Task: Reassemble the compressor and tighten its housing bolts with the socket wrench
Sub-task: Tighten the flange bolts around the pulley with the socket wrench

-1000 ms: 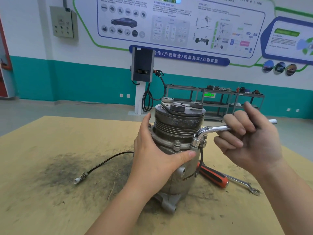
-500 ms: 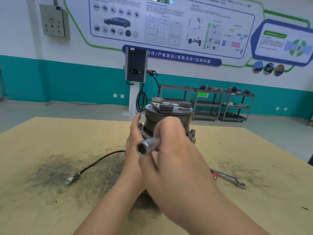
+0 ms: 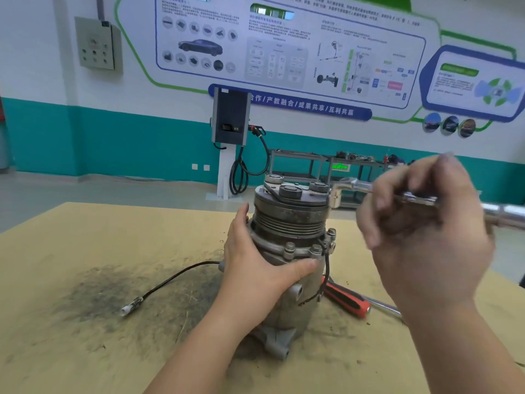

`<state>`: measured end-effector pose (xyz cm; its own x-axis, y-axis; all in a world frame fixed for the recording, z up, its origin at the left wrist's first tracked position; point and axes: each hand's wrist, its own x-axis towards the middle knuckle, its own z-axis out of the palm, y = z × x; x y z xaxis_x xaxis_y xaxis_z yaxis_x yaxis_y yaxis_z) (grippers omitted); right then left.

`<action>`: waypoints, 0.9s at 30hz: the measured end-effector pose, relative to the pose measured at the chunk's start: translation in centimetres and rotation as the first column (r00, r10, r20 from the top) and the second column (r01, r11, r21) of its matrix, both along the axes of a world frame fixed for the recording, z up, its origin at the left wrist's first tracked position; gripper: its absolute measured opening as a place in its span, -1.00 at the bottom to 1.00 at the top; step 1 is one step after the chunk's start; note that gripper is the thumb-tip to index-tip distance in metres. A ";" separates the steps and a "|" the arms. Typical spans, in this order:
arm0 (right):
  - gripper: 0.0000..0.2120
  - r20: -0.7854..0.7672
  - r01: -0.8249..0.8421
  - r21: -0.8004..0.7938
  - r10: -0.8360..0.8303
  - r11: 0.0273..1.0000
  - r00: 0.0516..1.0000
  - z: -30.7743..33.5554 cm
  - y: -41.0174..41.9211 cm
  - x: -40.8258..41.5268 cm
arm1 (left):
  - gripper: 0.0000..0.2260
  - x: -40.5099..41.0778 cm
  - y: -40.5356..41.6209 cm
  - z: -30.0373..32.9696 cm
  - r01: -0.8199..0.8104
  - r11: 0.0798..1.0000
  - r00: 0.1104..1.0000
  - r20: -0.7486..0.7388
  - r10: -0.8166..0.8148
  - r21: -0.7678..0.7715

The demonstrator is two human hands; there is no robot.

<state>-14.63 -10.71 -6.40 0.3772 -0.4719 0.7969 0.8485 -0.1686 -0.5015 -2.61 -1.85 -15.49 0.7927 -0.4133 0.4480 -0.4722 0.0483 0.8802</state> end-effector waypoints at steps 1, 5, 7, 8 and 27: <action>-0.76 -0.018 -0.087 0.093 0.089 0.992 0.996 -0.4 -0.9 -0.9 | 0.07 0.0 0.0 0.1 0.010 1.000 1.000 0.001 -0.010 0.010; -0.84 -0.079 -0.262 0.299 0.298 0.917 0.951 -0.8 -2.4 -0.5 | 0.10 -0.1 0.2 0.3 0.035 0.999 0.999 -0.009 -0.035 0.026; -0.84 -0.077 -0.324 0.345 0.371 0.881 0.926 -1.7 -2.7 -0.3 | 0.10 -0.2 0.3 0.4 0.031 0.999 0.999 -0.016 -0.031 0.029; -0.85 -0.082 -0.333 0.366 0.386 0.869 0.919 -2.0 -2.9 -0.3 | 0.09 -0.3 0.3 0.4 0.029 0.999 1.000 -0.012 -0.029 0.029; -0.66 -0.290 -0.349 0.390 0.473 0.852 0.832 -2.2 -5.1 0.6 | 0.04 -0.2 0.3 0.0 -0.053 0.998 0.998 0.042 0.051 0.031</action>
